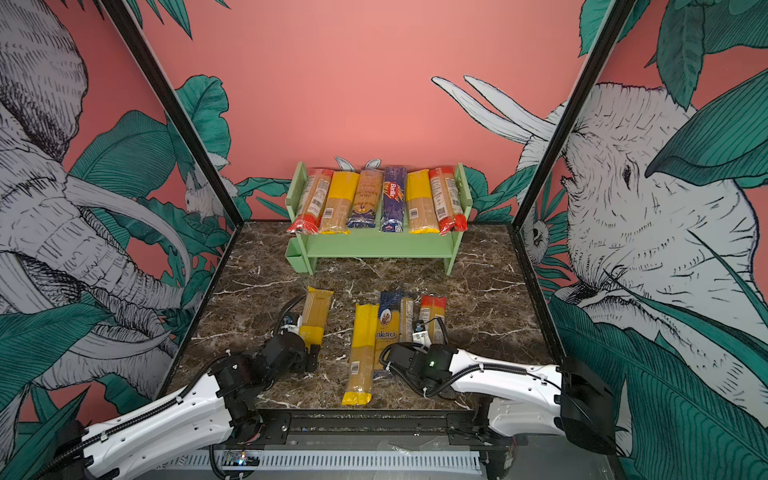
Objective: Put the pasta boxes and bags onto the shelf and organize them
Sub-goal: 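Lower the right gripper onto the red-and-white pack and close it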
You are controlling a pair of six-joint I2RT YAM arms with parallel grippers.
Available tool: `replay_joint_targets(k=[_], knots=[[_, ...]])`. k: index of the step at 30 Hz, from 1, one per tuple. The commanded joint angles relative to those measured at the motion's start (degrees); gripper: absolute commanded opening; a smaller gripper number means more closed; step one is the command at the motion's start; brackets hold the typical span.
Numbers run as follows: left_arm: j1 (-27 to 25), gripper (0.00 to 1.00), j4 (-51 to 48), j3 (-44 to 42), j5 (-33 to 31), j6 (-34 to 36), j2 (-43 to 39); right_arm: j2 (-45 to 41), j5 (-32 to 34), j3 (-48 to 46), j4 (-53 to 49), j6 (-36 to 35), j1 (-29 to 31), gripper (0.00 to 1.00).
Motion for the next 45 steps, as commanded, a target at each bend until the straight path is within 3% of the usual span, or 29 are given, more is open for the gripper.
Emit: replay_joint_targets(k=[1,5,11,20,27,35,38,40,45], knots=[[-0.1,0.99,6.3,2.9,0.2,3.3,3.6,-2.0,1.9,-3.7,3.6,3.0,-2.3,0.96],[-0.1,0.99,8.9,5.5,0.8,5.3,9.4,-0.5,4.4,-7.9,11.1,6.1,-3.3,0.97],[-0.1,0.99,10.7,6.8,2.4,5.2,12.6,8.6,4.2,-7.2,17.4,6.4,-5.8,0.98],[-0.1,0.99,5.3,5.7,0.9,0.9,3.5,15.3,1.4,-13.0,31.1,13.1,-5.1,0.99],[-0.1,0.99,-0.7,3.8,-1.7,-2.1,-1.9,18.2,3.0,-13.4,30.7,13.7,-1.3,0.99],[-0.3,0.98,-1.0,4.0,-2.8,-6.0,-1.9,14.9,3.3,-19.9,30.9,18.6,4.1,0.97],[-0.3,0.98,-1.6,6.7,-3.1,-5.4,2.1,15.9,3.3,-20.7,31.7,18.6,4.2,0.86],[-0.3,0.98,-1.8,8.3,-2.9,-5.2,5.3,17.2,3.3,-20.5,31.9,18.6,4.1,0.66],[-0.4,0.98,0.7,9.0,-2.4,-5.2,9.3,18.7,2.4,-19.8,31.0,16.4,1.6,0.33]])
